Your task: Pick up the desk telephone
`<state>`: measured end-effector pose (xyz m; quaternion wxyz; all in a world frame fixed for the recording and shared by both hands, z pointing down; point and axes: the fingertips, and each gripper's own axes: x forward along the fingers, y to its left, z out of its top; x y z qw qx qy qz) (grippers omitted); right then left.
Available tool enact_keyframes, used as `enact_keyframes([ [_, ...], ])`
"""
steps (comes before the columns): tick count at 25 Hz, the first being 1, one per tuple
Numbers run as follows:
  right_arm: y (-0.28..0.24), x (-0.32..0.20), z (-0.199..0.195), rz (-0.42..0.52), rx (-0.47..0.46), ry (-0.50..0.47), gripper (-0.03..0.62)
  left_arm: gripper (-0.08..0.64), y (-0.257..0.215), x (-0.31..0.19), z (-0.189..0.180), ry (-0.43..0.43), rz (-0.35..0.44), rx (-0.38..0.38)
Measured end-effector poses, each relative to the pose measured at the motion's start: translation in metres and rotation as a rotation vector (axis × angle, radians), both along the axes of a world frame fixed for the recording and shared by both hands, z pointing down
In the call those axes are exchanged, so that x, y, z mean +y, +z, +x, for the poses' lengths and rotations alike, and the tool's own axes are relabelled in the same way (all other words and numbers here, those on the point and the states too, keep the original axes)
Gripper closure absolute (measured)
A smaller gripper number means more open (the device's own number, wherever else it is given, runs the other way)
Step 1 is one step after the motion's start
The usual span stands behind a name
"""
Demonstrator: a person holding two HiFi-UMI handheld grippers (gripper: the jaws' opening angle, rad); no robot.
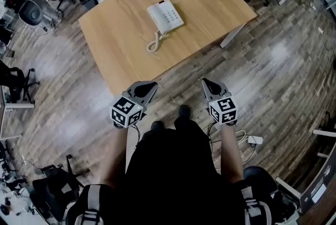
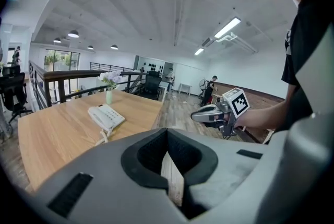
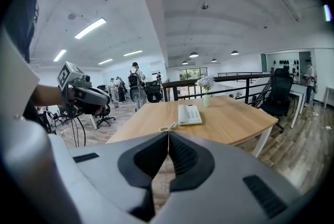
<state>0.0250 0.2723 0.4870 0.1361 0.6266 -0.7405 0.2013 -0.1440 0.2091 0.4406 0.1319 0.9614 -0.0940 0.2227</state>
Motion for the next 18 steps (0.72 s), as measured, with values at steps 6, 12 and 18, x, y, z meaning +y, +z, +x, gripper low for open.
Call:
enact_keyframes([
  [6,0.001,-0.018,0.012,0.002,0.002,-0.071,0.568,0.538,0.0,-0.005,0.005,-0.075,0.001,0.002],
  [12,0.004,-0.027,0.022,0.0,0.001,-0.125,0.568,0.538,0.002,-0.005,0.013,-0.128,0.003,0.005],
  [18,0.001,-0.034,0.033,0.006,0.006,-0.165,0.568,0.538,0.003,-0.009,0.023,-0.16,0.003,0.004],
])
